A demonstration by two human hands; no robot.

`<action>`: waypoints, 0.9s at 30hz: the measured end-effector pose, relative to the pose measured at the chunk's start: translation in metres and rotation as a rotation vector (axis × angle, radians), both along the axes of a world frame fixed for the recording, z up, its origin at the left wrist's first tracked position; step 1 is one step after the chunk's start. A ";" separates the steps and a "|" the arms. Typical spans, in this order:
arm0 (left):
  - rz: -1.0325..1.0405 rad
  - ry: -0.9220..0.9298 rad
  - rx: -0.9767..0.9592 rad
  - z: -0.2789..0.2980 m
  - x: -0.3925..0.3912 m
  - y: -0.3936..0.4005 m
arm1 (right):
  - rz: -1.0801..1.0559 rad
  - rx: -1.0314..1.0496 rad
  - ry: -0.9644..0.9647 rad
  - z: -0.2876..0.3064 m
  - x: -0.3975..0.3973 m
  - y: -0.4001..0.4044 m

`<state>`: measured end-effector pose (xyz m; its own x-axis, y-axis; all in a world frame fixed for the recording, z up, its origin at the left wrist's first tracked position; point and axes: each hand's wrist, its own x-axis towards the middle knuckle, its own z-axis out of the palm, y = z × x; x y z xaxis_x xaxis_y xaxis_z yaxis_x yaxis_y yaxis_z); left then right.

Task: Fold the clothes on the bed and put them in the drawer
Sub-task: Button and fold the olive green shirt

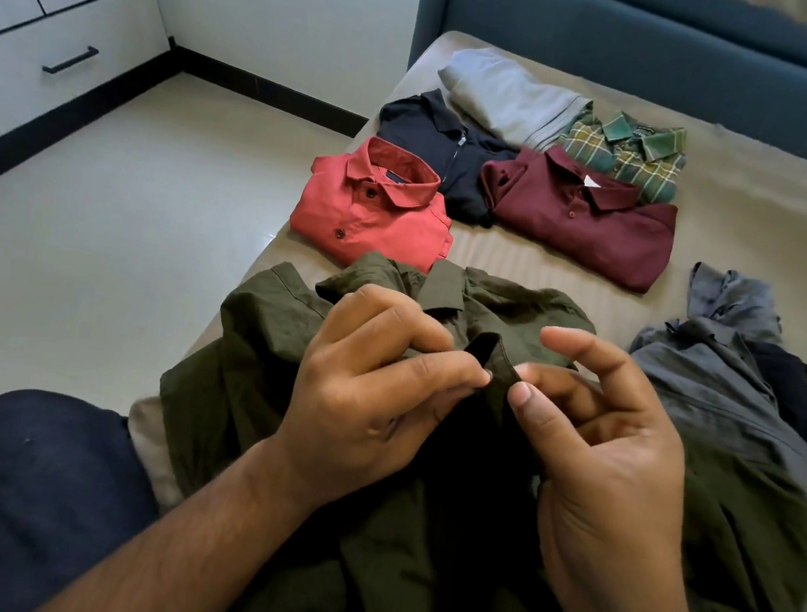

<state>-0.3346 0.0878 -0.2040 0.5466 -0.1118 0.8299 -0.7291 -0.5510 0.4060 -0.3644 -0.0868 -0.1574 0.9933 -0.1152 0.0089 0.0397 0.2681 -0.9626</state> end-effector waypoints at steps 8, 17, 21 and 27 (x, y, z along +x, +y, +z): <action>-0.011 -0.034 0.062 0.003 -0.002 0.000 | -0.004 -0.041 -0.042 0.003 -0.003 -0.001; -0.145 0.061 0.074 -0.001 0.001 -0.002 | 0.078 -0.352 -0.221 0.000 0.000 -0.006; -0.199 0.150 0.029 -0.003 0.003 -0.003 | 0.105 -0.436 -0.264 -0.007 0.003 -0.008; -0.200 0.218 0.018 -0.003 0.004 -0.001 | 0.056 -0.606 -0.338 -0.013 0.003 -0.007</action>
